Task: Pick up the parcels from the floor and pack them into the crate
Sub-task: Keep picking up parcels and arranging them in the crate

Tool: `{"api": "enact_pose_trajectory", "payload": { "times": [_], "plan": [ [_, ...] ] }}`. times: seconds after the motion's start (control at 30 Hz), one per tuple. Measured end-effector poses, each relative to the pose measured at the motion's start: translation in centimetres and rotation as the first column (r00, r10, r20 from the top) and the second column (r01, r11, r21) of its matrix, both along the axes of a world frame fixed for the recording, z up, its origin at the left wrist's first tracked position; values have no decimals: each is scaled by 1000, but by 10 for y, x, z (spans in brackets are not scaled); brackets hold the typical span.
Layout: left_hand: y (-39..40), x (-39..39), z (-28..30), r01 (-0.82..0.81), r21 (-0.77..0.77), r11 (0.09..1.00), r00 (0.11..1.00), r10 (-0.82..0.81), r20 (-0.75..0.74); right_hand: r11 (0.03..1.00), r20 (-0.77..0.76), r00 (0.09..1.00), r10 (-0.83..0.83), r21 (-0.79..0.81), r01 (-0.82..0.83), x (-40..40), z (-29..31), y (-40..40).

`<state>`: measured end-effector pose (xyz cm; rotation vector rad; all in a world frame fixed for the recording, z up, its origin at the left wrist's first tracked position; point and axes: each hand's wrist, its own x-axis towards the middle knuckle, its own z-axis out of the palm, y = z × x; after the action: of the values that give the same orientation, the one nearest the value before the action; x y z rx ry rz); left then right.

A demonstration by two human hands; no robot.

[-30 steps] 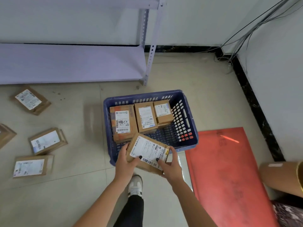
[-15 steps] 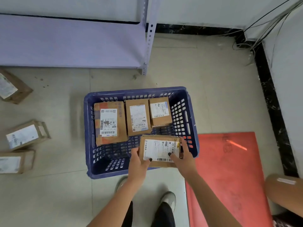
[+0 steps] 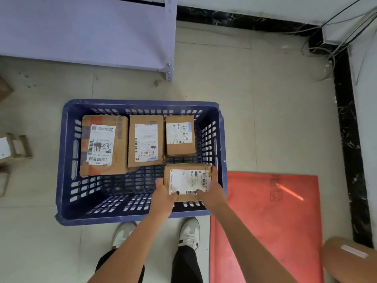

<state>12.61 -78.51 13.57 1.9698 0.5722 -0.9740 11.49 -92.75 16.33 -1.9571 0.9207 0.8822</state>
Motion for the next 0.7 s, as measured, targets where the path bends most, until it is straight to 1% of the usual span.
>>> {"api": "enact_pose_trajectory", "payload": {
  "times": [0.07,0.17,0.27,0.4,0.5,0.57,0.63,0.7],
  "plan": [
    [-10,2,-12,7,-7,1000,1000,-7,22,1000,-19,1000,12,9,-12,-2,-13,-6],
    [-19,10,-28,-38,-51,998,998,41,56,998,-49,997,56,22,-55,-7,-33,-10],
    [-22,17,-43,-54,-70,996,992,62,106,1000,-71,997,15,6,-15,-11,-51,-5],
    [-21,21,-57,-66,-33,997,986,70,149,999,-110,994,-12,-31,8,-7,-70,0],
    [-24,13,-66,-154,-8,988,966,152,208,999,-135,991,-18,-31,14,-3,-78,-1],
    [-27,6,-71,-245,-11,969,936,240,258,999,-148,989,-31,-40,25,0,-82,0],
    [-30,1,-76,-333,-41,942,906,332,262,998,-152,987,-49,-50,42,3,-86,1],
    [-34,1,-82,-443,-34,896,867,438,239,996,-151,985,-79,-46,72,5,-91,3]
  ]
}}
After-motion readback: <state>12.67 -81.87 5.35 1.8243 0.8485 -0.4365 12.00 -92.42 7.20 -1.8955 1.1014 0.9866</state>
